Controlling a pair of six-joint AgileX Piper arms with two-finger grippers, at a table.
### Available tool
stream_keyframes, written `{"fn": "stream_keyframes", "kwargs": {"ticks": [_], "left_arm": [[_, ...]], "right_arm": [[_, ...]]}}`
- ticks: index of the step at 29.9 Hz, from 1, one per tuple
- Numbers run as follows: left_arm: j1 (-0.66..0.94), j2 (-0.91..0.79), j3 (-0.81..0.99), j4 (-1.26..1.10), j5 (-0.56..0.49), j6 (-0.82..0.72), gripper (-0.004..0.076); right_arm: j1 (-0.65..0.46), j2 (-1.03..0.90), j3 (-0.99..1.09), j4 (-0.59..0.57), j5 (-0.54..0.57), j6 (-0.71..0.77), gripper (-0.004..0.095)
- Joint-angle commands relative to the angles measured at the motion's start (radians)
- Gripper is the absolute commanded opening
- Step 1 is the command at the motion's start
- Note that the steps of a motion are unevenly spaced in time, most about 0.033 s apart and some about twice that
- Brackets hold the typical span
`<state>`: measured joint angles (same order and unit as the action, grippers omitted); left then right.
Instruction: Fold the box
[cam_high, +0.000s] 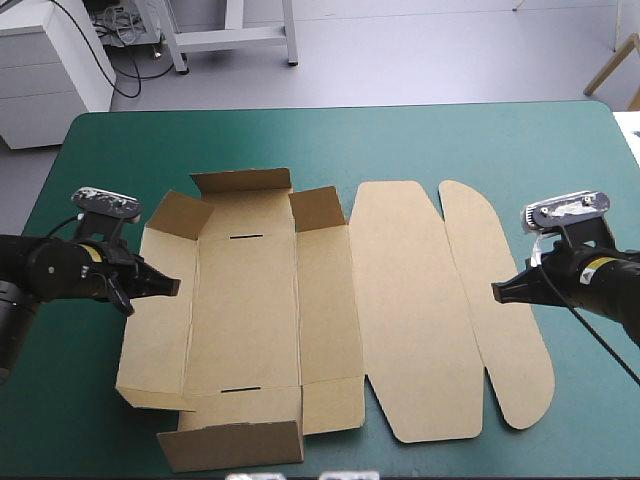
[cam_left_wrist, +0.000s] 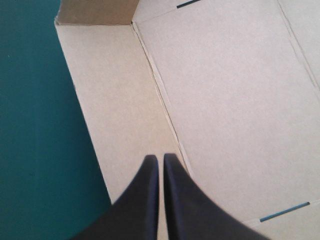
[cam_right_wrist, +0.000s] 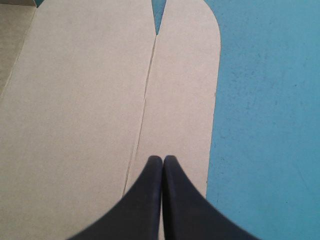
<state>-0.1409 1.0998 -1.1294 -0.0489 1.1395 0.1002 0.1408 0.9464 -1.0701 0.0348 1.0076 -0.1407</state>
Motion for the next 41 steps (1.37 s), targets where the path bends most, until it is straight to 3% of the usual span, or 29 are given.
{"fn": "stream_keyframes", "kwargs": {"ticks": [1, 9, 15, 22, 29, 33, 41], "left_arm": [[0.151, -0.015, -0.033, -0.184, 0.038, 0.165, 0.0018], [0.529, -0.015, -0.033, -0.425, 0.157, 0.478, 0.0018], [0.756, -0.01, -0.031, -0.49, 0.157, 0.5, 0.0018], [0.808, -0.008, -0.031, -0.492, 0.121, 0.508, 0.0005], [0.808, -0.008, -0.031, -0.493, 0.084, 0.401, 0.0029], [0.808, -0.008, -0.031, -0.541, 0.099, 0.398, 0.0155], [0.808, -0.008, -0.018, -0.543, 0.144, 0.402, 0.0582]], "right_arm": [[-0.001, -0.005, -0.026, 0.0, -0.05, -0.012, -0.0019], [-0.001, -0.005, -0.026, 0.003, 0.007, -0.01, -0.0019], [-0.001, -0.005, -0.026, 0.01, 0.007, 0.008, -0.0019], [-0.001, -0.005, -0.026, 0.01, 0.005, 0.008, -0.0019], [-0.001, -0.005, -0.026, 0.01, 0.003, 0.005, -0.0019], [-0.001, -0.005, -0.025, 0.01, -0.009, 0.005, -0.0019], [-0.001, -0.005, 0.053, 0.01, -0.062, -0.019, -0.0019]]}}
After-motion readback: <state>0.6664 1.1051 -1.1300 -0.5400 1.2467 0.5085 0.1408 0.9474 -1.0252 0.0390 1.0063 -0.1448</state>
